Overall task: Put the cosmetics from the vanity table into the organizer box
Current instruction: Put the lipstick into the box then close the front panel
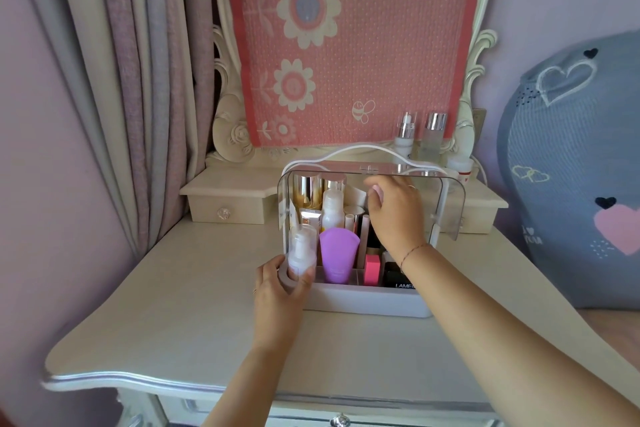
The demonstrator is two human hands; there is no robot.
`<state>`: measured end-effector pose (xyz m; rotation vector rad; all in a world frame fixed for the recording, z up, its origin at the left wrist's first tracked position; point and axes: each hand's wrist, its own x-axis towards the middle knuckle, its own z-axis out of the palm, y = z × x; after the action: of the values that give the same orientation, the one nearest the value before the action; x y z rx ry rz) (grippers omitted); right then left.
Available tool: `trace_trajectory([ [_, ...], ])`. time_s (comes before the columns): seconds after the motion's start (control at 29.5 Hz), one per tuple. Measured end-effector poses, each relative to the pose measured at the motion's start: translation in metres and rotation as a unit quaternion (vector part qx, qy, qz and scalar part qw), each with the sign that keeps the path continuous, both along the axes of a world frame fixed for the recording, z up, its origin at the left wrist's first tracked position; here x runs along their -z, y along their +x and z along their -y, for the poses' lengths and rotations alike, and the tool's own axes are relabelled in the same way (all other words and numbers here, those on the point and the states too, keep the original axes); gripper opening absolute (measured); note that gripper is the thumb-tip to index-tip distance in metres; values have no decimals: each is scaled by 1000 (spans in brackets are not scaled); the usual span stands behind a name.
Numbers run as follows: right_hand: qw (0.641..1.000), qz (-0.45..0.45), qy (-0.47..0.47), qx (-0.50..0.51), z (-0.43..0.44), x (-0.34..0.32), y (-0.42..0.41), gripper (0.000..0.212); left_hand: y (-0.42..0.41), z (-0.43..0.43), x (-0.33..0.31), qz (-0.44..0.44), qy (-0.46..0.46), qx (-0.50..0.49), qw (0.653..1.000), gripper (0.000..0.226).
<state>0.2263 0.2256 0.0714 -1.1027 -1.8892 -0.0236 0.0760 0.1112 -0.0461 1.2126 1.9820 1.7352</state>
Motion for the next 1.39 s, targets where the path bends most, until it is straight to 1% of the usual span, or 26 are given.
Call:
trace_trajectory([
  [0.03,999,-7,12,-35,6,0,-1,26,0,0,0,0,-1,0,1000,62],
  [0.1,994,15,22,-110,18,0,-6,29,0,1,0,1,-3,3,1000,64],
  [0.2,984,69,4,-163,23,1,-12,34,1,1,0,0,-3,3,1000,63],
  [0.31,982,90,-13,-166,24,4,-12,35,1,2,-1,-3,-5,1,1000,62],
  [0.44,981,102,-11,-163,25,5,-11,37,2,1,-1,-2,-4,-1,1000,60],
  [0.51,982,97,2,-165,30,4,-13,37,1,1,-1,-2,-6,1,1000,60],
  [0.58,977,107,36,-182,39,5,-19,36,2,2,-1,0,-9,3,1000,61],
  [0.68,963,165,77,-199,50,9,-35,34,3,3,-1,7,-11,7,1000,62],
  [0.75,955,208,65,-199,51,10,-45,34,4,4,-1,13,-10,9,1000,61],
  [0.81,954,231,46,-187,49,11,-50,35,4,5,-2,21,-13,11,1000,59],
  [1.09,961,220,35,-164,46,14,-48,34,5,7,-6,21,-17,8,1000,56],
  [1.22,963,202,43,-173,52,12,-43,33,5,9,-9,45,-8,15,999,58],
  [1.29,969,159,67,-178,61,11,-33,31,6,12,-12,54,7,14,998,57],
  [1.39,981,25,103,-165,80,13,1,28,4,19,-18,57,35,12,998,55],
])
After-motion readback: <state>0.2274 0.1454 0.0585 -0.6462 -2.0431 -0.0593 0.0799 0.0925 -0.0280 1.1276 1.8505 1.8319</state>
